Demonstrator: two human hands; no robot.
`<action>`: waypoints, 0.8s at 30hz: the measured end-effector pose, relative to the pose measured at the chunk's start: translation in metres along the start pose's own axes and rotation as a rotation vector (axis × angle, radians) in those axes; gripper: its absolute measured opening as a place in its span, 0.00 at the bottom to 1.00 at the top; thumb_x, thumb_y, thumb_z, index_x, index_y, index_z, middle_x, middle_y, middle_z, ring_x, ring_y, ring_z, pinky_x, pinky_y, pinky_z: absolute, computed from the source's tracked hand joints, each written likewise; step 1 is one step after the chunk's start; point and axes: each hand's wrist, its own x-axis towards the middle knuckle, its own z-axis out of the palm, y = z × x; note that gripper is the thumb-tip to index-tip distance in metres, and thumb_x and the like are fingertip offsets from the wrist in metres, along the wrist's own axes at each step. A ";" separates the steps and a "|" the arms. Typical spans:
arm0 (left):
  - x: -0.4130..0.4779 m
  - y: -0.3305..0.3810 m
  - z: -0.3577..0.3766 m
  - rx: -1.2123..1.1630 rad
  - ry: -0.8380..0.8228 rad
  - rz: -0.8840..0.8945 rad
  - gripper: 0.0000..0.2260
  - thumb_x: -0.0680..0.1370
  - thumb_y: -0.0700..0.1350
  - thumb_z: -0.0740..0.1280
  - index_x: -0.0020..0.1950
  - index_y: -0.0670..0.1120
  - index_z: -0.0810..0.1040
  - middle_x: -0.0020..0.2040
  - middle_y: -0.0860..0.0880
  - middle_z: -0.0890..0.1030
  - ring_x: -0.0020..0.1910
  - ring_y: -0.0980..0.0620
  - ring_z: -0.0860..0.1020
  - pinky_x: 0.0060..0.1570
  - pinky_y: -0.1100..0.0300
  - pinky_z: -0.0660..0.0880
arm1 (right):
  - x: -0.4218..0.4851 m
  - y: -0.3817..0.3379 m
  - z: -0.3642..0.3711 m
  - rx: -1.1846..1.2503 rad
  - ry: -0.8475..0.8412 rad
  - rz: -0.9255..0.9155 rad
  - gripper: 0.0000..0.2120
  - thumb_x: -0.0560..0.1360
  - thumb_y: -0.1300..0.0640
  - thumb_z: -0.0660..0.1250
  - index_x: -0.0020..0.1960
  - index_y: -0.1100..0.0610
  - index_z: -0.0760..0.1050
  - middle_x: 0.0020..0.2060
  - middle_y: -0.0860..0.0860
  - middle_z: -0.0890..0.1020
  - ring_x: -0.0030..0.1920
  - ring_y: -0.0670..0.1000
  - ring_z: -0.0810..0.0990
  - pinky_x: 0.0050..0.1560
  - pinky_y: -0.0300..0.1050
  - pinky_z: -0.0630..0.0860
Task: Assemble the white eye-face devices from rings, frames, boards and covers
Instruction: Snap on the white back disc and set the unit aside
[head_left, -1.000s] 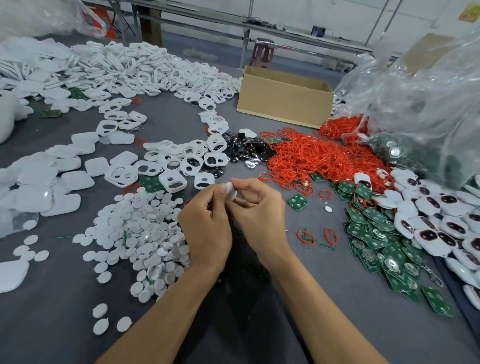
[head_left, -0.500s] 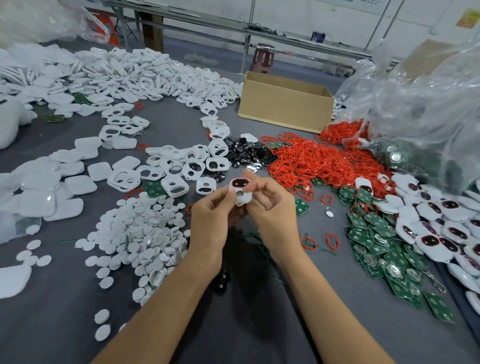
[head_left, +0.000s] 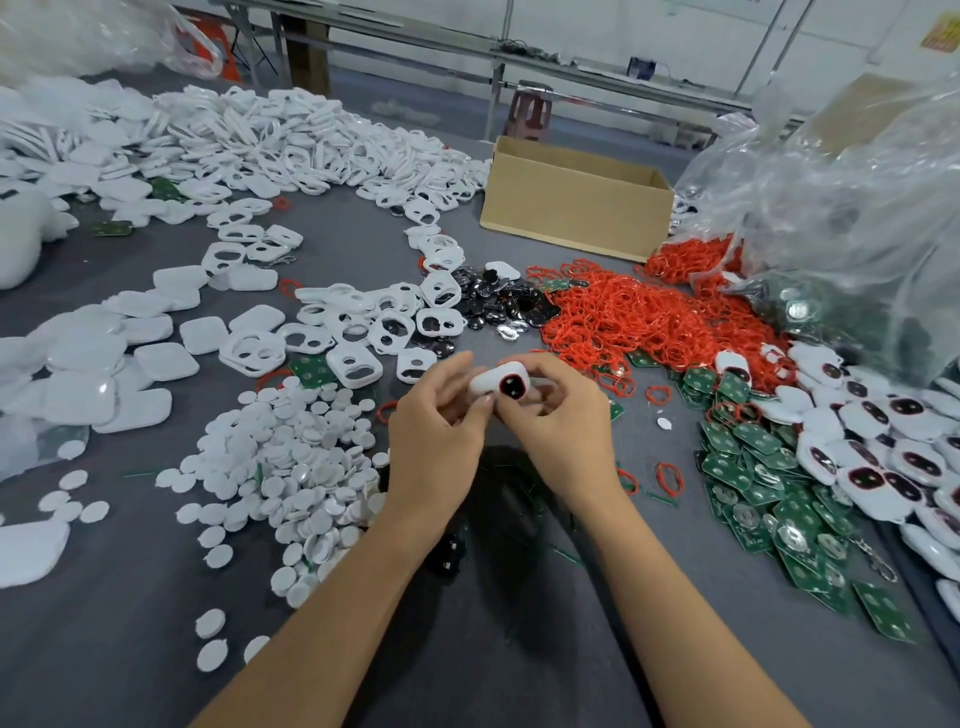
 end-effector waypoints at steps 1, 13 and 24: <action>0.000 0.000 0.000 0.006 0.020 0.001 0.14 0.75 0.36 0.70 0.59 0.48 0.80 0.52 0.53 0.84 0.49 0.64 0.81 0.52 0.70 0.76 | 0.000 0.000 -0.001 0.039 0.026 0.025 0.08 0.68 0.67 0.72 0.46 0.60 0.79 0.38 0.52 0.82 0.35 0.45 0.79 0.37 0.39 0.76; -0.002 0.002 -0.011 0.844 -0.005 0.456 0.12 0.82 0.48 0.61 0.39 0.48 0.66 0.35 0.50 0.74 0.32 0.49 0.68 0.32 0.56 0.59 | 0.004 0.012 -0.011 -0.207 -0.170 -0.055 0.03 0.69 0.61 0.72 0.41 0.56 0.79 0.29 0.49 0.80 0.28 0.42 0.72 0.33 0.42 0.72; -0.002 0.005 -0.017 1.007 -0.057 0.494 0.13 0.82 0.53 0.58 0.41 0.51 0.61 0.36 0.56 0.66 0.33 0.53 0.65 0.30 0.57 0.58 | 0.006 0.005 -0.016 -0.382 -0.277 -0.203 0.05 0.73 0.59 0.69 0.39 0.57 0.81 0.28 0.51 0.79 0.28 0.48 0.73 0.31 0.41 0.67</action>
